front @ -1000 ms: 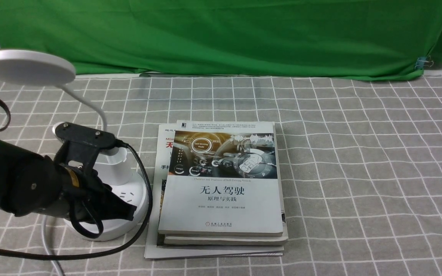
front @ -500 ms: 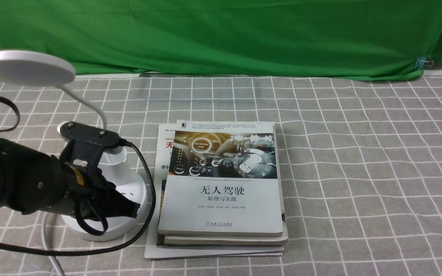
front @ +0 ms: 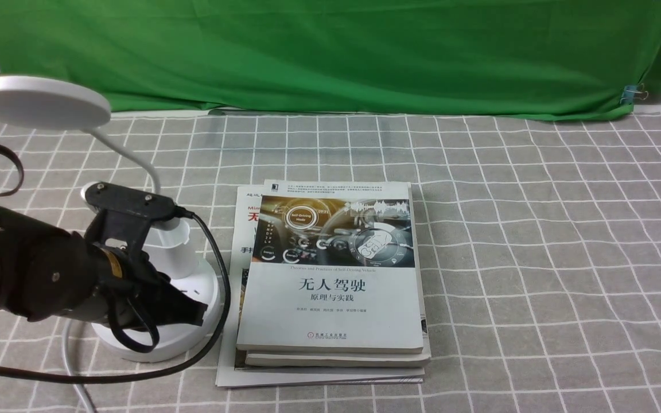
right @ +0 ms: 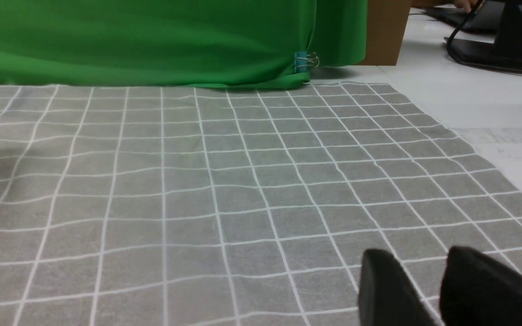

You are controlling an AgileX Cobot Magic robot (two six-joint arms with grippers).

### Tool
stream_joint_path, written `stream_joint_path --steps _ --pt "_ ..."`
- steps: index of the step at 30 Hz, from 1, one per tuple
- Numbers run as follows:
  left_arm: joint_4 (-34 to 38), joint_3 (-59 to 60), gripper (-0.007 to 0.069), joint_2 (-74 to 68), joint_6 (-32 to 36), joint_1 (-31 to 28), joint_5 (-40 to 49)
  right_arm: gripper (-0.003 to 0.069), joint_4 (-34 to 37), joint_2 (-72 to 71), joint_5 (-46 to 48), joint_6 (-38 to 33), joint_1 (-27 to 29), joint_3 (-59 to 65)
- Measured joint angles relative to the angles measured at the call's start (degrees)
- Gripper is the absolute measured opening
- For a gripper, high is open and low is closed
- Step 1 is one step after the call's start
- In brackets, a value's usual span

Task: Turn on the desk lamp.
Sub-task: Use the left arm to press the button switch on the lamp holder

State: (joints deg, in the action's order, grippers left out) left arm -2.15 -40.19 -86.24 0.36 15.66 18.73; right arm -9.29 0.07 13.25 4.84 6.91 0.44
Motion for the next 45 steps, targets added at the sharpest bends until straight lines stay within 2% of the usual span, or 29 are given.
stream_joint_path --steps 12,45 --pt "-0.05 0.05 0.0019 1.28 -0.36 0.0 2.9 0.0245 0.0 0.0 0.0 0.05 0.0 0.0" --pt "-0.05 0.0 0.0019 -0.13 0.21 0.0 3.82 0.0245 0.0 0.0 0.0 0.05 0.0 0.0"
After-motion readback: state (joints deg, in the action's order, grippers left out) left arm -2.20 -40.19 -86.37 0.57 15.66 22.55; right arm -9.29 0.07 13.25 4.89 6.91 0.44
